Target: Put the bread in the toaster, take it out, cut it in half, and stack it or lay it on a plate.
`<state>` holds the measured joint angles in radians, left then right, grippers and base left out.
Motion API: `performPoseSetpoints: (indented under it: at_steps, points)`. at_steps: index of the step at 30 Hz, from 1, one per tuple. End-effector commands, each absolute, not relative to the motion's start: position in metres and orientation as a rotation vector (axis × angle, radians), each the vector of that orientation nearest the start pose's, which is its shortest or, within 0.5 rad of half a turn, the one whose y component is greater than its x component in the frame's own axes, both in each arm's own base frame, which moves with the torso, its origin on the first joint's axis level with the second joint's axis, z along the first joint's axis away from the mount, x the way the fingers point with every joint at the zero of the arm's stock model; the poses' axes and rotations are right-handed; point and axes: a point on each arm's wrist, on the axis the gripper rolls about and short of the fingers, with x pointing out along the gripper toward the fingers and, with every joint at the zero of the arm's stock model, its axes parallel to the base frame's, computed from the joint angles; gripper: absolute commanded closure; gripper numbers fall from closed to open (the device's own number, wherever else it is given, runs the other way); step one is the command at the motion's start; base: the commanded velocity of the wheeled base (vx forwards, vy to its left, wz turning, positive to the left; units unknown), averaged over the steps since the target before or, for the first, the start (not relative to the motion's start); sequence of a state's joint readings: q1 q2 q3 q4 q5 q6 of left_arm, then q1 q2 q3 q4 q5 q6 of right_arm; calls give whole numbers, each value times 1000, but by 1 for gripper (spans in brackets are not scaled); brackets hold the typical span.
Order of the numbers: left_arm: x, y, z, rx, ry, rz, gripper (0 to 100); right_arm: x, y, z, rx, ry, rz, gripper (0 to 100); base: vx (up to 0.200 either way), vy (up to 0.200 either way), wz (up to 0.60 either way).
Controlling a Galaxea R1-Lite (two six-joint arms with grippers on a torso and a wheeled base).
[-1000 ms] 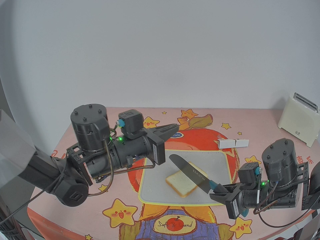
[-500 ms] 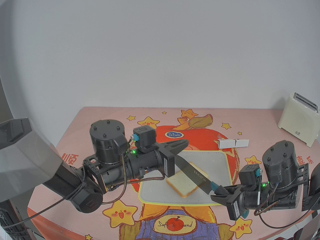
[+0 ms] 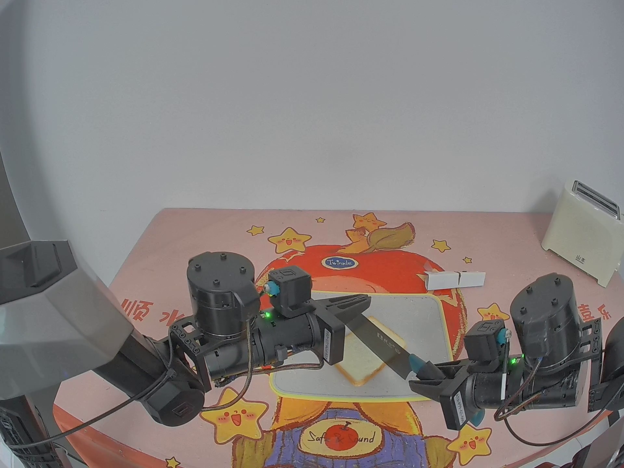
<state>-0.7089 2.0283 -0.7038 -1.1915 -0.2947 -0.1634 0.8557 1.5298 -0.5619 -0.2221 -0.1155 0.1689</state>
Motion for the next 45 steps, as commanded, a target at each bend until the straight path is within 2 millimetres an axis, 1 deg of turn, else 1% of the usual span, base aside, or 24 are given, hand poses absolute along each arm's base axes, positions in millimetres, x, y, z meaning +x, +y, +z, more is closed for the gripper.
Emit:
performPoseSetpoints:
  at_steps: [1, 2, 3, 28, 33, 45]
  points:
    - [262, -234, 100, -116, 225, -959, 100, 149, 168, 129, -201, 728, 644, 100, 0, 0, 0]
    - [261, -237, 95, -110, 237, -960, 100, 149, 168, 129, -201, 730, 644, 100, 0, 0, 0]
    - [260, -239, 95, -111, 238, -964, 100, 149, 168, 129, -201, 728, 644, 100, 0, 0, 0]
    - [261, -238, 90, -105, 255, -959, 100, 150, 168, 132, -198, 714, 634, 100, 0, 0, 0]
    - [264, -240, 94, -110, 236, -958, 100, 150, 168, 127, -207, 733, 630, 100, 0, 0, 0]
    - [264, -240, 93, -102, 232, -961, 100, 148, 166, 120, -224, 763, 624, 100, 0, 0, 0]
